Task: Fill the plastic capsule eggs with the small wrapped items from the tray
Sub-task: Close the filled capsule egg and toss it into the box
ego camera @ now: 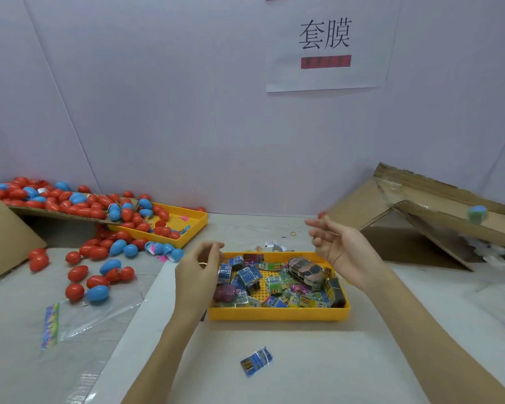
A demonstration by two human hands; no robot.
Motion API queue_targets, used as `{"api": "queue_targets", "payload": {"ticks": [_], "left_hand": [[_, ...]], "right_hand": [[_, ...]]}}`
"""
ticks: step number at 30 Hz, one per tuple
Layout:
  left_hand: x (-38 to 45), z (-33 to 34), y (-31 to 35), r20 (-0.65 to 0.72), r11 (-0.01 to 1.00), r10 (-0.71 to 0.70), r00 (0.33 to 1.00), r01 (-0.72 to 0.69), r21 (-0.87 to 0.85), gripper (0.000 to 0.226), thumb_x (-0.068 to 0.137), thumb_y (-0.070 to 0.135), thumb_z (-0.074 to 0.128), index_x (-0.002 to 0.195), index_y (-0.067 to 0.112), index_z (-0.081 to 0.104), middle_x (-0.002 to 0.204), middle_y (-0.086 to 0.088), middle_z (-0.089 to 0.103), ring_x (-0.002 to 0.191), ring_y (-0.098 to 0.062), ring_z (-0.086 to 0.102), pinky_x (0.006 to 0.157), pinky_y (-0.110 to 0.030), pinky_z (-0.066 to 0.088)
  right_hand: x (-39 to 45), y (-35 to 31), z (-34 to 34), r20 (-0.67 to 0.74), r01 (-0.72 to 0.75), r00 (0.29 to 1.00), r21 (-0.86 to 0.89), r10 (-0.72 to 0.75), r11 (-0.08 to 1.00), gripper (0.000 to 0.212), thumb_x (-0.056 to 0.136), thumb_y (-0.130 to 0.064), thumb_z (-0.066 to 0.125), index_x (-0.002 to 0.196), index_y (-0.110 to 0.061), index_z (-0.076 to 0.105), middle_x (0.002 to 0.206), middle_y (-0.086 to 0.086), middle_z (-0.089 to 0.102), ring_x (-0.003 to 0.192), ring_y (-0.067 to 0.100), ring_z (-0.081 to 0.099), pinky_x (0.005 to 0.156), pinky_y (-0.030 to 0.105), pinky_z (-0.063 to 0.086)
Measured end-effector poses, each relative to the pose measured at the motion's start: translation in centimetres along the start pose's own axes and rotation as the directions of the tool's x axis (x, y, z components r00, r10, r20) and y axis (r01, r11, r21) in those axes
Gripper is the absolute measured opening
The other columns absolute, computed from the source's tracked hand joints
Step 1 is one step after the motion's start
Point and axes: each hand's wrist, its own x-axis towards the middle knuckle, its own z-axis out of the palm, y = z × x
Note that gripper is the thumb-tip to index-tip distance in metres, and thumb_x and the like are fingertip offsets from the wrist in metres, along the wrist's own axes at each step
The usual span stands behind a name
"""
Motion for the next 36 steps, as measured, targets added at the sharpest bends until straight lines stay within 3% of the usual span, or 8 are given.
{"api": "queue_targets", "payload": {"ticks": [3,8,14,19,23,25,30,36], "left_hand": [[1.0,-0.6,-1.5,-0.093,0.989,-0.118,0.989,0.126,0.08,0.016,0.103,0.015,0.056,0.111,0.025,0.066,0.105,0.007,0.067,0.096,-0.01,0.062,0.064,-0.013,0.045],[3.8,-2.5,-3.5,-0.312,0.94,-0.333,0.89,0.339,-0.036,0.03,0.1,0.005,0.059,0.128,0.013,0.061,0.128,-0.006,0.06,0.113,-0.019,0.055,0.093,-0.032,0.048],[5.9,-2.2,-5.5,-0.237,0.859,-0.191,0.953,0.279,0.43,0.033,0.097,0.001,0.059,0.129,0.009,0.06,0.137,-0.013,0.05,0.131,-0.029,0.042,0.109,-0.038,0.039],[9.0,-5.5,-7.0,-0.275,0.539,-0.016,0.961,0.24,0.808,0.03,0.1,0.016,0.057,0.128,0.006,0.053,0.131,-0.015,0.052,0.122,-0.03,0.045,0.102,-0.038,0.039],[10.9,-9.0,-9.2,-0.274,0.274,-0.218,0.937,0.328,0.904,0.048,0.101,0.036,0.054,0.142,0.015,0.041,0.15,-0.016,0.04,0.14,-0.037,0.036,0.117,-0.05,0.03],[11.5,-9.8,-10.2,-0.224,0.301,-0.271,0.936,0.303,0.904,0.052,0.104,0.037,0.05,0.149,0.016,0.037,0.158,-0.014,0.035,0.147,-0.037,0.029,0.12,-0.05,0.026],[11.5,-9.7,-11.2,-0.149,0.461,-0.018,0.989,0.14,0.876,0.028,0.103,0.021,0.058,0.129,0.011,0.06,0.132,-0.009,0.06,0.122,-0.024,0.053,0.1,-0.034,0.049],[10.8,-9.0,-8.5,-0.154,0.377,-0.03,0.988,0.154,0.913,0.034,0.102,0.041,0.055,0.115,0.012,0.066,0.123,-0.01,0.06,0.115,-0.024,0.053,0.099,-0.036,0.044]], "right_hand": [[-0.5,2.6,0.9,0.034,0.03,0.999,-0.173,-0.025,0.985,0.039,0.108,-0.027,0.046,0.106,0.0,0.075,0.075,0.01,0.068,0.057,0.014,0.06,0.049,0.02,0.049],[-1.2,4.4,1.3,0.076,0.142,0.989,-0.307,-0.124,0.941,0.04,0.106,-0.027,0.049,0.094,0.0,0.077,0.069,0.018,0.063,0.046,0.015,0.053,0.037,0.02,0.04],[-1.0,4.8,1.1,0.098,0.173,0.984,-0.312,-0.15,0.934,0.04,0.098,-0.036,0.055,0.09,-0.004,0.078,0.067,0.017,0.063,0.045,0.014,0.052,0.035,0.019,0.039],[-0.6,5.1,1.0,0.104,0.165,0.985,-0.293,-0.14,0.942,0.039,0.096,-0.035,0.056,0.088,-0.003,0.078,0.067,0.017,0.062,0.044,0.014,0.051,0.035,0.019,0.038],[-0.5,5.2,1.1,0.109,0.155,0.986,-0.303,-0.128,0.94,0.038,0.096,-0.034,0.057,0.087,-0.003,0.078,0.067,0.017,0.063,0.045,0.014,0.051,0.035,0.019,0.039],[-0.5,5.2,1.1,0.116,0.157,0.985,-0.312,-0.126,0.937,0.038,0.094,-0.035,0.057,0.087,-0.004,0.079,0.067,0.016,0.063,0.044,0.014,0.051,0.035,0.019,0.039],[-0.4,5.3,1.0,0.126,0.161,0.984,-0.324,-0.126,0.932,0.037,0.097,-0.032,0.057,0.088,-0.004,0.078,0.067,0.017,0.063,0.045,0.014,0.051,0.035,0.019,0.039],[-0.8,5.2,1.4,0.131,0.158,0.984,-0.354,-0.118,0.922,0.036,0.099,-0.032,0.056,0.086,-0.007,0.079,0.067,0.015,0.064,0.046,0.014,0.052,0.036,0.019,0.039]]}}
